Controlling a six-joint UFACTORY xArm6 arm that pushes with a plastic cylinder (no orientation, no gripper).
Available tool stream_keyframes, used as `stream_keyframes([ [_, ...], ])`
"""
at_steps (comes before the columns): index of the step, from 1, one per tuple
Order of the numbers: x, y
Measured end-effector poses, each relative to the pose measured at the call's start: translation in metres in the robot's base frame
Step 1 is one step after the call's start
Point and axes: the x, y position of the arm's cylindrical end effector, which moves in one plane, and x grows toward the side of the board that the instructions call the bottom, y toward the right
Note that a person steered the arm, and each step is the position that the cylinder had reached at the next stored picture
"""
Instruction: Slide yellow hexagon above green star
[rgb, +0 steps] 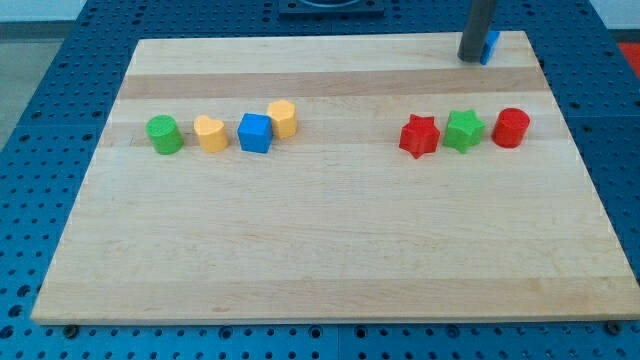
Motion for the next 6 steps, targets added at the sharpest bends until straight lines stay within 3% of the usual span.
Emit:
stream_keyframes([
  [2, 0.035, -0.089],
  [6, 0.047, -0.259],
])
